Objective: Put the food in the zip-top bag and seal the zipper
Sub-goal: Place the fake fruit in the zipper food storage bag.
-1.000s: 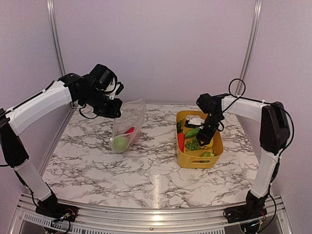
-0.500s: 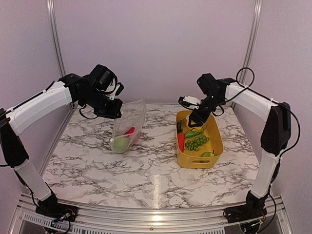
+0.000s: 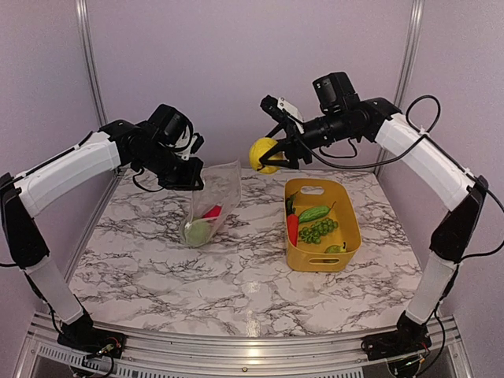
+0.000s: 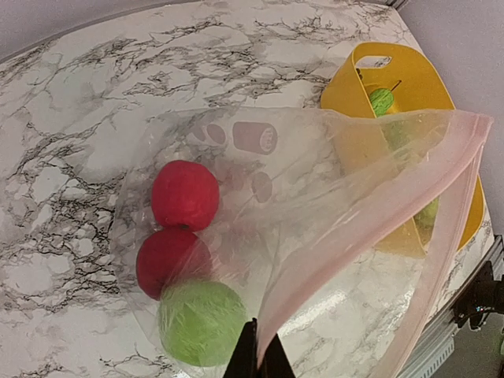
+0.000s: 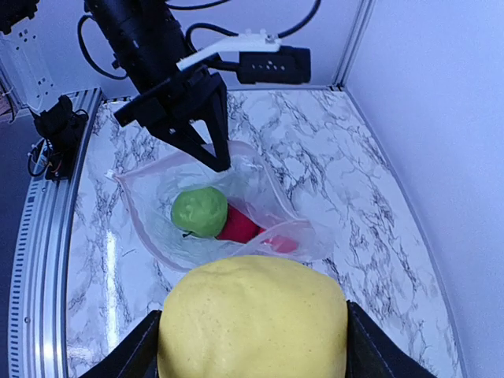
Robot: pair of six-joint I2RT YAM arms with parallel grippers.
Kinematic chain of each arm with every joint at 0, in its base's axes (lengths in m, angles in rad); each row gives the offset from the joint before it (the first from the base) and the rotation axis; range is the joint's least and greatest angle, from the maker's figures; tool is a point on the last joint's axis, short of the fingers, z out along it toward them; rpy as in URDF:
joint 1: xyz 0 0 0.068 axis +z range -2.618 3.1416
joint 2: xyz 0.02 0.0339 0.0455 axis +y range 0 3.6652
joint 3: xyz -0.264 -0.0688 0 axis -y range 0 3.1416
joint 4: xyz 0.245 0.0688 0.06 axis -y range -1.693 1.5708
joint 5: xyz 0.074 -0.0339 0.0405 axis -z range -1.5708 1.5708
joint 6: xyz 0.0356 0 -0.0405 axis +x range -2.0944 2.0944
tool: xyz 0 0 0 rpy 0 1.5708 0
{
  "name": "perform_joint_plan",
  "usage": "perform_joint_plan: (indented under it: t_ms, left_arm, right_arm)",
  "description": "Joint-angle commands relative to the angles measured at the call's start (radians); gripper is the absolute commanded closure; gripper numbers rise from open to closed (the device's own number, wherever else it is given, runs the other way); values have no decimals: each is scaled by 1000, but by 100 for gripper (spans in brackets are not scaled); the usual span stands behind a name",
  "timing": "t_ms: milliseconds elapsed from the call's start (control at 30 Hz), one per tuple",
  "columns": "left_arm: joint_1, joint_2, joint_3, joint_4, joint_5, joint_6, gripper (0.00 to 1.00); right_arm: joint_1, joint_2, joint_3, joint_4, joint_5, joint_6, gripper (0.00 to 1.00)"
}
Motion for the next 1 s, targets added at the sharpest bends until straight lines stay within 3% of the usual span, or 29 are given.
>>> perform_joint_plan:
  t_ms: [0, 233, 567, 967]
  left_arm:
    - [3, 18, 34, 29, 12, -22, 100]
    - [3, 14, 26, 39, 20, -34, 100]
    - [3, -13, 19, 47, 19, -41, 100]
    - [3, -42, -10, 56, 28, -49, 100]
  right_arm:
    - [55, 18, 70, 128, -159, 69, 52]
    - [111, 45, 29, 296, -179, 146, 50]
    - [241, 84, -50, 336, 41, 17, 49]
    - [251, 116, -125, 411, 165, -25, 47]
